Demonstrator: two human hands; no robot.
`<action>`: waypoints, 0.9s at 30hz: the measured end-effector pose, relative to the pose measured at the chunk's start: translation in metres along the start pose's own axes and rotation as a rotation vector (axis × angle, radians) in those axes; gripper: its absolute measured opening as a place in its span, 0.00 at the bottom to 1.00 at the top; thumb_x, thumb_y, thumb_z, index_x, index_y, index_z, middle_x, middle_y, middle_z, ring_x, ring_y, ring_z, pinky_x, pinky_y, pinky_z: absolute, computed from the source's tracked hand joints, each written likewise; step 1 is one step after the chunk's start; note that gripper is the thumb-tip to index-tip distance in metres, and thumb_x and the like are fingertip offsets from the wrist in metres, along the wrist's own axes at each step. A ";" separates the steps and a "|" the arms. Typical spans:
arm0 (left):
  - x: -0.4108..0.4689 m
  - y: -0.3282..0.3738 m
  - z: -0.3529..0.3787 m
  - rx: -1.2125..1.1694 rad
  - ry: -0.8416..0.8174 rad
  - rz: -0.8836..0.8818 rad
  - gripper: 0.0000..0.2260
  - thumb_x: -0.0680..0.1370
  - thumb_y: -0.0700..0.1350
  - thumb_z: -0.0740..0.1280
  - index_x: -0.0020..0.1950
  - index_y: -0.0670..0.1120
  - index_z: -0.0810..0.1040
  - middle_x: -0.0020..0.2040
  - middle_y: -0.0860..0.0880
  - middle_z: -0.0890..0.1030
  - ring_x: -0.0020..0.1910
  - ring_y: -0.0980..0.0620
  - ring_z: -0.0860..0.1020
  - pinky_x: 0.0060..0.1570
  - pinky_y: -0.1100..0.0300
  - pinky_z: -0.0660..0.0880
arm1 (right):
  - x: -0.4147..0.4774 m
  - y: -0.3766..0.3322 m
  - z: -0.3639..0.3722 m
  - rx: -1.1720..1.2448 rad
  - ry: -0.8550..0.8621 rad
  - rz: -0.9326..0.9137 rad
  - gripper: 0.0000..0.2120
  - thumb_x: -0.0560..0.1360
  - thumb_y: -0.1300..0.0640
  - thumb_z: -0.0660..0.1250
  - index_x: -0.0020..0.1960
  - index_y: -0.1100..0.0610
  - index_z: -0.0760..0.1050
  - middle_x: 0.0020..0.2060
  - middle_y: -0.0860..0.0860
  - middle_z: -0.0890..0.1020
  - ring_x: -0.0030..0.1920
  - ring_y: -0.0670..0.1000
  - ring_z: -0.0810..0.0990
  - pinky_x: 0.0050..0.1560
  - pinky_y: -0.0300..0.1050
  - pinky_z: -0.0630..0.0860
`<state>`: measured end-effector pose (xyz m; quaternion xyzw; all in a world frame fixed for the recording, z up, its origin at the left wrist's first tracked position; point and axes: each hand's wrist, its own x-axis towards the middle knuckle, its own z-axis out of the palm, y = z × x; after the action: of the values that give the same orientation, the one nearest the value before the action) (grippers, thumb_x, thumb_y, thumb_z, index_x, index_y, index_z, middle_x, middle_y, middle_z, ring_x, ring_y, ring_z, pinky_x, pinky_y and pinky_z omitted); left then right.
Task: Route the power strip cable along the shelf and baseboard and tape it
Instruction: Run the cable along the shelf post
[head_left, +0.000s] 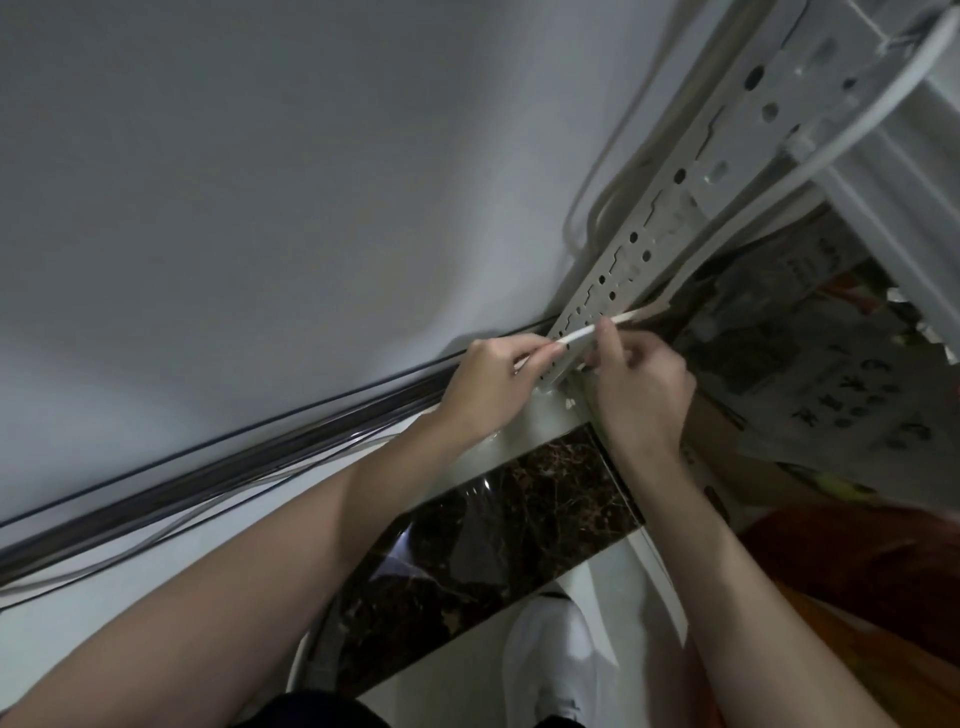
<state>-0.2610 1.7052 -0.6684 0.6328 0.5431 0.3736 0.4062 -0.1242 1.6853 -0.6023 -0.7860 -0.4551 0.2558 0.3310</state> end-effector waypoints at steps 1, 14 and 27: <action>-0.001 -0.003 -0.001 -0.028 -0.007 -0.043 0.08 0.81 0.51 0.68 0.49 0.51 0.87 0.34 0.54 0.82 0.33 0.53 0.77 0.36 0.57 0.73 | -0.002 0.001 0.004 -0.031 -0.024 -0.029 0.18 0.79 0.38 0.62 0.48 0.50 0.83 0.37 0.42 0.84 0.44 0.47 0.83 0.55 0.50 0.79; -0.037 -0.070 -0.009 -0.050 -0.050 -0.293 0.11 0.84 0.51 0.60 0.49 0.54 0.81 0.37 0.66 0.79 0.39 0.67 0.77 0.50 0.56 0.74 | 0.015 -0.017 0.028 -0.054 -0.063 -0.085 0.19 0.81 0.43 0.62 0.42 0.52 0.84 0.30 0.42 0.82 0.34 0.42 0.77 0.44 0.41 0.73; -0.049 -0.085 -0.011 -0.286 -0.114 -0.551 0.13 0.84 0.50 0.63 0.50 0.44 0.84 0.31 0.48 0.71 0.25 0.56 0.66 0.26 0.63 0.64 | 0.032 0.031 0.076 -0.208 -0.133 -0.080 0.19 0.82 0.48 0.60 0.34 0.47 0.78 0.42 0.51 0.86 0.50 0.56 0.81 0.49 0.43 0.63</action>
<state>-0.3101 1.6642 -0.7441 0.4181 0.6126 0.2858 0.6068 -0.1461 1.7240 -0.6787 -0.7784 -0.5314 0.2455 0.2267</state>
